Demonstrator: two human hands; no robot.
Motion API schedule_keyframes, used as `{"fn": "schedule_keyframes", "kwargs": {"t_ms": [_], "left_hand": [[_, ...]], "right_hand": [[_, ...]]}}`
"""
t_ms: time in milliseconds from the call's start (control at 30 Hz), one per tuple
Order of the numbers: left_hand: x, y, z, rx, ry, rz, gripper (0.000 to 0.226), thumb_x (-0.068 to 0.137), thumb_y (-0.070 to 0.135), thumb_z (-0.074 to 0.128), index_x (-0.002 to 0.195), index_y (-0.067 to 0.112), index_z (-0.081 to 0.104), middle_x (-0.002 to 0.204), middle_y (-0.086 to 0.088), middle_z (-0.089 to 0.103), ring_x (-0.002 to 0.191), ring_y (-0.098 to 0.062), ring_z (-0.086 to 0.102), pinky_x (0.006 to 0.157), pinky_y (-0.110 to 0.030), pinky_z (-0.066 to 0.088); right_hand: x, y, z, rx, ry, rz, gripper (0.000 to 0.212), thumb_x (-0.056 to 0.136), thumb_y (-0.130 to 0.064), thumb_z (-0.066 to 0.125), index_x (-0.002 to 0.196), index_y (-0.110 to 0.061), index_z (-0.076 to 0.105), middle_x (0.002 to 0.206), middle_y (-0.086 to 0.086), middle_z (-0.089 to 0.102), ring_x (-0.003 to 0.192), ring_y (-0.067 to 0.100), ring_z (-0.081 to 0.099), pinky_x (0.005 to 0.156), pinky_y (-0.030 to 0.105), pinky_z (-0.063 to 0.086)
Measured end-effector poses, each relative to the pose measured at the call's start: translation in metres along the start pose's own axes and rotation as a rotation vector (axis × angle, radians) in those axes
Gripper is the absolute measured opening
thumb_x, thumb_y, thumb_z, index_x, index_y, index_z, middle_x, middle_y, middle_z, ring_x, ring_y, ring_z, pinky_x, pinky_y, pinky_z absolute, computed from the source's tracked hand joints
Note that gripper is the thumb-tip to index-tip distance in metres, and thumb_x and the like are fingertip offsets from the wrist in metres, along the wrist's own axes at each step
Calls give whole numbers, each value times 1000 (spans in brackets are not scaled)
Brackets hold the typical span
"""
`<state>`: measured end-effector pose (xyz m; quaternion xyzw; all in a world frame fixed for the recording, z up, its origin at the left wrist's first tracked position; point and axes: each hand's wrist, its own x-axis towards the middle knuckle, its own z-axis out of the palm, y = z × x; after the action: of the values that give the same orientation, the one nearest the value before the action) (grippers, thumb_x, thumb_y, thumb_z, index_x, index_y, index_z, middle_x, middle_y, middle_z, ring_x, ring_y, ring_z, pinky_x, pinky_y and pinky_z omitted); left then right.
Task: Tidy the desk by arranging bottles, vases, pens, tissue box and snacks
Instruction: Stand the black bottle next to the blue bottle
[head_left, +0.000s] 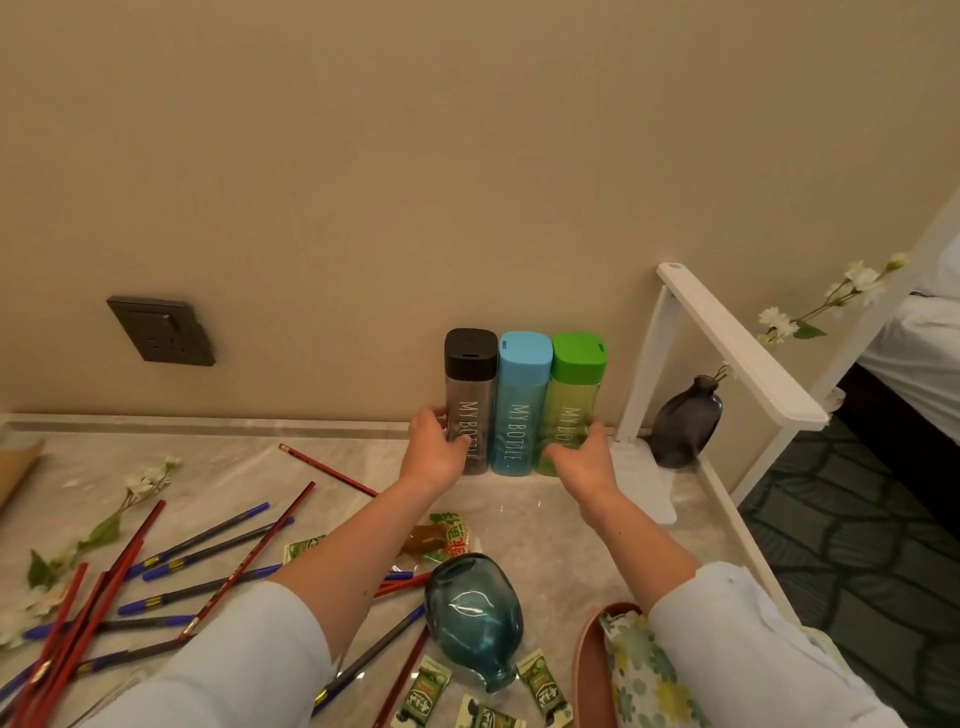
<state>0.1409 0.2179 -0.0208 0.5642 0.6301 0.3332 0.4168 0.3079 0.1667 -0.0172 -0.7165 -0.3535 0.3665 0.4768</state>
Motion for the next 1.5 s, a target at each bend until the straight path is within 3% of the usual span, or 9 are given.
{"fn": "schedule_keyframes", "kwargs": {"t_ms": [167,333,500,967,1033,1133,1200,1367,1500], "left_hand": [[4,-13,-24,12,66,-15,50,89,5,60,133,12,38,137,-9,45,121,-25,52,100,-39,46],[10,-29,-59,38,138,-32,51,87,3,61,132,9,39,134,-11,48,120,-26,52,100,-39,45],[15,-40,-89,46,190,-76,53,87,2,61,134,10,39,135,-11,48,121,-28,52,101,-43,46],[19,-47,-104,1,161,-67,66,83,2,67,140,10,33,139,-10,48,126,-26,49,102,-39,44],[15,-45,-107,-6,142,-69,71,85,3,66,144,8,28,143,-11,44,130,-27,45,105,-40,42],[2,-47,-117,27,140,-88,75,88,9,65,148,11,21,151,-12,34,137,-29,37,110,-44,38],[-7,-49,-129,22,158,-92,71,89,10,63,148,12,23,151,-12,34,137,-30,37,110,-44,37],[-36,-56,-182,-6,214,-75,62,92,13,59,145,11,28,147,-11,40,131,-27,44,108,-35,37],[-59,-69,-248,-2,334,-88,60,93,19,58,145,14,29,144,-9,43,126,-26,49,104,-37,41]], "right_hand": [[-13,-8,19,2,-92,-24,68,81,-4,67,139,-15,33,111,0,56,100,16,55,91,32,48],[-24,-17,52,-18,-184,-49,74,81,-5,69,144,-15,30,128,5,56,105,15,54,99,38,48],[-34,-26,78,-20,-255,-53,76,81,-5,70,144,-14,28,122,2,54,103,14,52,94,32,46],[-43,-38,93,-44,-263,39,82,79,-2,72,144,-12,23,127,5,50,113,20,50,97,34,41],[-45,-38,94,-60,-174,83,76,76,-8,73,139,-8,31,126,6,48,117,26,51,96,38,43],[-52,-39,95,-15,-103,137,41,71,-15,66,110,-8,55,115,12,58,96,24,57,77,38,52],[-65,-46,100,38,-205,183,17,80,-9,58,97,-9,57,101,9,59,87,20,55,74,37,51],[-103,-70,143,27,-499,153,7,88,-8,51,87,-11,57,79,4,52,71,15,54,63,27,50],[-134,-88,200,38,-659,85,13,94,-18,53,101,-11,61,91,5,60,84,17,60,69,28,51]]}}
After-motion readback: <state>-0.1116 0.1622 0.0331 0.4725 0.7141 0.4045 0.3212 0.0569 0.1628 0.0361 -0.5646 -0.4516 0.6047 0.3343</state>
